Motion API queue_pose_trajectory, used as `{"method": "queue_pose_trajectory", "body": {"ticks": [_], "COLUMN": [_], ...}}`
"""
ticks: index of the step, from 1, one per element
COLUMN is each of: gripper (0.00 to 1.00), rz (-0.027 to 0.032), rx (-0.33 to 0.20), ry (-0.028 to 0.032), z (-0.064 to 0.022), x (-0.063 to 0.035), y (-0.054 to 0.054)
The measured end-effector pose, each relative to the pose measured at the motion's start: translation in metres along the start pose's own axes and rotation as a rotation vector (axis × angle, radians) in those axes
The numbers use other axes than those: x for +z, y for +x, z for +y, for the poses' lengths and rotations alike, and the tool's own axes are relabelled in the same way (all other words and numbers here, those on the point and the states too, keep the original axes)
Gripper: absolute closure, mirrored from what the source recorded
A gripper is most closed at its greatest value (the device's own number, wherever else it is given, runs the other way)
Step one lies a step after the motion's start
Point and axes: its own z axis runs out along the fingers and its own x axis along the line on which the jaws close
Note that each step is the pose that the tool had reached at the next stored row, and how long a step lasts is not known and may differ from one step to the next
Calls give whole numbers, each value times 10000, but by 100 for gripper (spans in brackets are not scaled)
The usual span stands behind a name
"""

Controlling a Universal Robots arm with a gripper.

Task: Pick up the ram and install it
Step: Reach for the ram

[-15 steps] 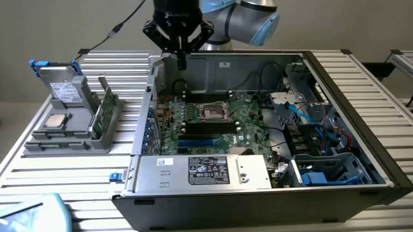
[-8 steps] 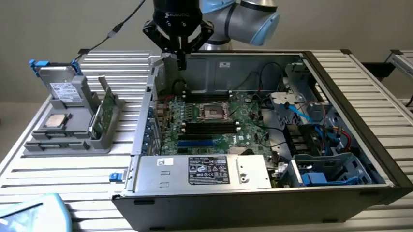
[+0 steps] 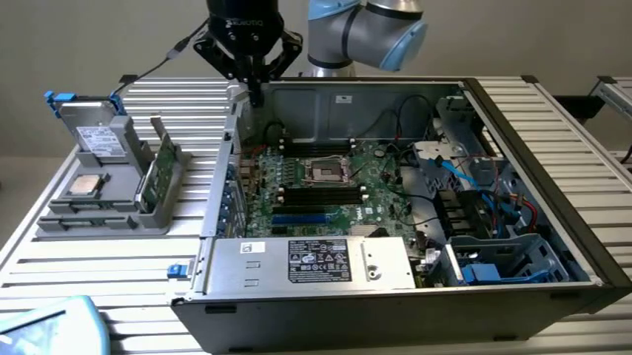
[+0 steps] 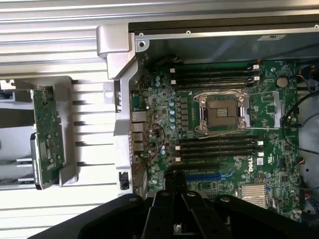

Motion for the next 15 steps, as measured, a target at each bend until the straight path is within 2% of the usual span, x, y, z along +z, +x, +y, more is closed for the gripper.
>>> {"method": "queue_pose_trajectory", "body": {"ticks": [15], "gripper": [89], "rz": [75], "rx": [3], "ry": [7], "z": [-49], "x": [2], "y": [682]}}
